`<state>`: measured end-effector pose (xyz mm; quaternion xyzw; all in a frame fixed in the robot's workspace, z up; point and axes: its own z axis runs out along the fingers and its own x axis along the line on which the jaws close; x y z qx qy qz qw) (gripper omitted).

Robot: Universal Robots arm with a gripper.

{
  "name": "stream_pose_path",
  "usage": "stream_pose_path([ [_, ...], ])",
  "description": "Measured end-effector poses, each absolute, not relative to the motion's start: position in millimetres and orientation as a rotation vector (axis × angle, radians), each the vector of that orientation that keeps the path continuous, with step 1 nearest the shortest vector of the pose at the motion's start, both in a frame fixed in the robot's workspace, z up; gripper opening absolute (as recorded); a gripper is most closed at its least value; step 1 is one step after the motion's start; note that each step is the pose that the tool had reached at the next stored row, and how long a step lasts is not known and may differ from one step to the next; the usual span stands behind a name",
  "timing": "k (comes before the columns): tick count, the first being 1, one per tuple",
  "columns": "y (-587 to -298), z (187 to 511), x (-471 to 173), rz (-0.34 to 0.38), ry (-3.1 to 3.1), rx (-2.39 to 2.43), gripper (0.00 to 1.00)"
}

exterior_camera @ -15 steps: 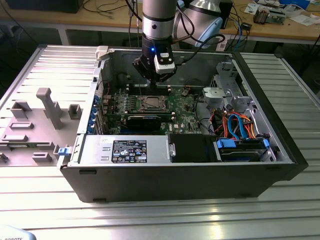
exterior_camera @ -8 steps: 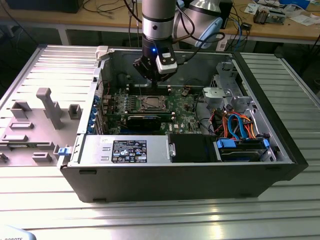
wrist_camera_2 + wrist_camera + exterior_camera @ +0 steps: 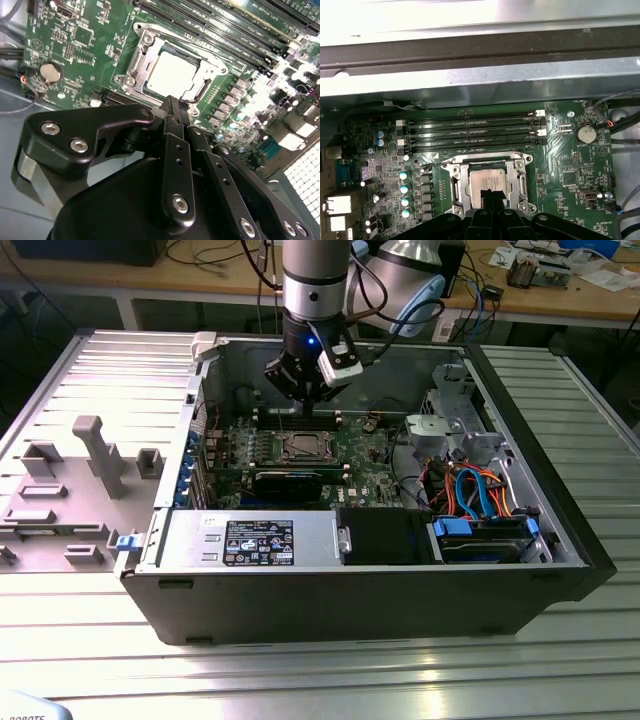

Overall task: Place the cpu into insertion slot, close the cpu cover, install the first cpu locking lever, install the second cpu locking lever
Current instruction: 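Install the first cpu locking lever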

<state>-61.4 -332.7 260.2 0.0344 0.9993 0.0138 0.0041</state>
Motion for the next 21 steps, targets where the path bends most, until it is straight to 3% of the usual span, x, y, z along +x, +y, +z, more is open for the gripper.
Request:
stream_pose_path([
  [21,-332.8,260.3,-70.4,0.043,3.132,0.104,0.11],
])
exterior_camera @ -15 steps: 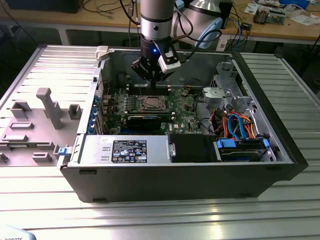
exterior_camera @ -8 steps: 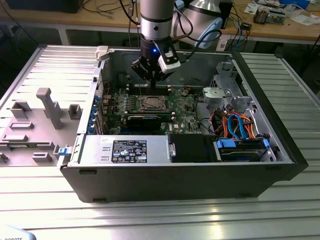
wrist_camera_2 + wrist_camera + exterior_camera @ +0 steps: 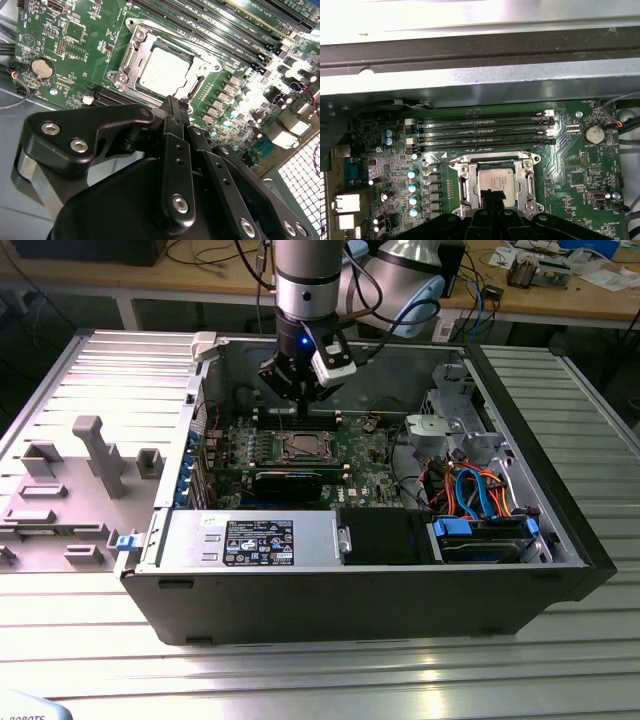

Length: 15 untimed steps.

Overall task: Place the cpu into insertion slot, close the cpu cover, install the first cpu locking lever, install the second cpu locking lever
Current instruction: 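Install the first cpu locking lever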

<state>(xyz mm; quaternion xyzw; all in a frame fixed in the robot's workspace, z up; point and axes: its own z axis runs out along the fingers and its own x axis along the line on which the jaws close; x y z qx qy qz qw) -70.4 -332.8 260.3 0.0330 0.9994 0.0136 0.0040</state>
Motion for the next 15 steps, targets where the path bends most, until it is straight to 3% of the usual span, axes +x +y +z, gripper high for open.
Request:
stream_pose_path([
  [15,-333,259,-95,0.043,3.134,-0.019,0.11],
])
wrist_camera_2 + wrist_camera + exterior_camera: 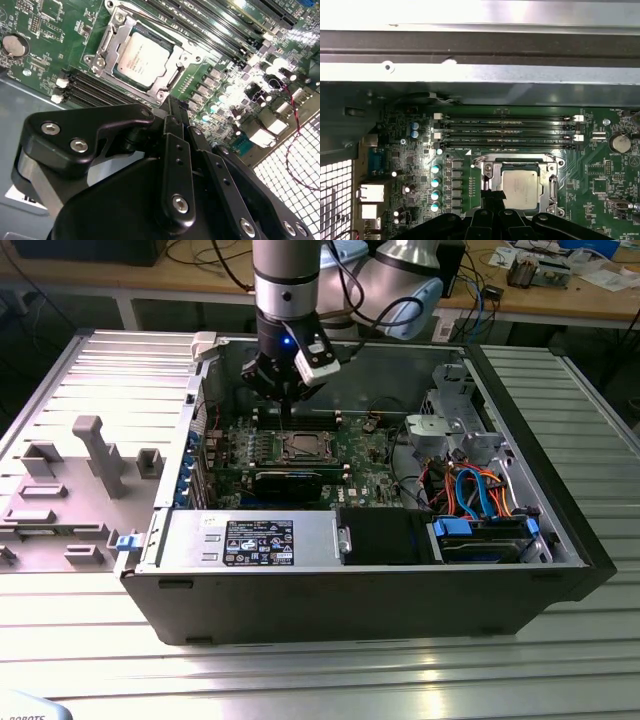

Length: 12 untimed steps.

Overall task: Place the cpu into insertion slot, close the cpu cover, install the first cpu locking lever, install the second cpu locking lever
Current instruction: 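Install the first cpu locking lever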

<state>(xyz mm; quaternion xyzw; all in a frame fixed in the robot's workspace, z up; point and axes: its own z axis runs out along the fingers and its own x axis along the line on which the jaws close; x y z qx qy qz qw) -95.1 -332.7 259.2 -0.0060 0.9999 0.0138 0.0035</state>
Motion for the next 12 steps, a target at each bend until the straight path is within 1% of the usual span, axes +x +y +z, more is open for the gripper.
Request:
stream_pose_path([
  [7,-332,259,-118,0.043,3.134,-0.020,0.11],
  [12,-326,259,-124,0.043,3.134,-0.022,0.11],
])
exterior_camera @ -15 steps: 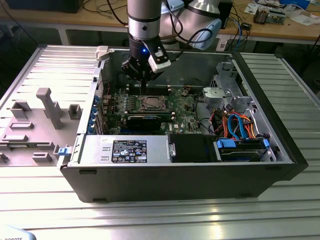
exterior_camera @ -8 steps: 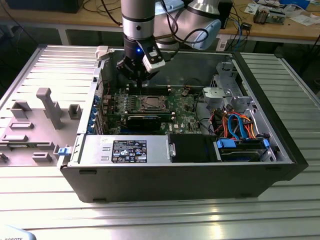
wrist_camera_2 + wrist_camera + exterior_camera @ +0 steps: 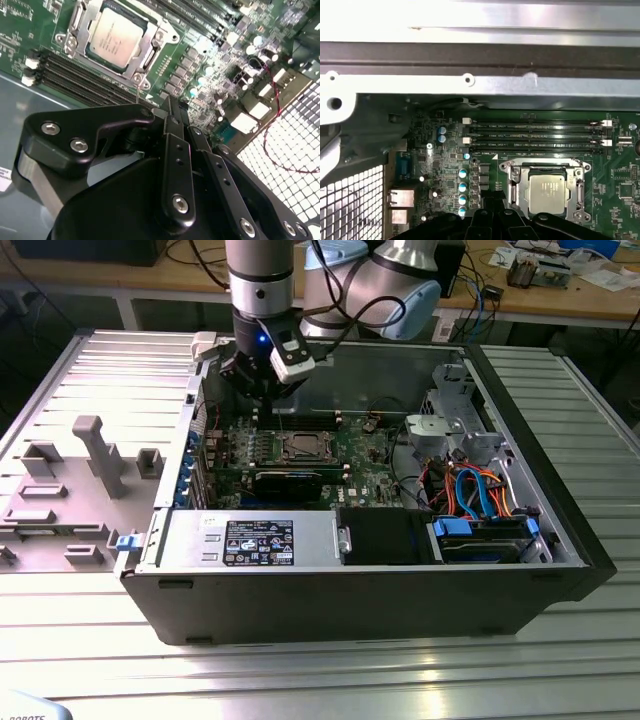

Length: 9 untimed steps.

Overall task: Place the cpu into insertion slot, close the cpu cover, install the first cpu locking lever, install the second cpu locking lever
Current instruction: 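Install the first cpu locking lever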

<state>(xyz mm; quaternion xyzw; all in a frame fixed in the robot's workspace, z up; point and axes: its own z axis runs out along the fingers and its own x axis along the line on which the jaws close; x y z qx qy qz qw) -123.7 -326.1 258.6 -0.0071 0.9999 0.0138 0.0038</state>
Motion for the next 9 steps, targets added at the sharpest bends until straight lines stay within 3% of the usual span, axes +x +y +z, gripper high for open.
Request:
stream_pose_path([
  [9,-313,257,-123,0.036,3.132,-0.040,0.11],
])
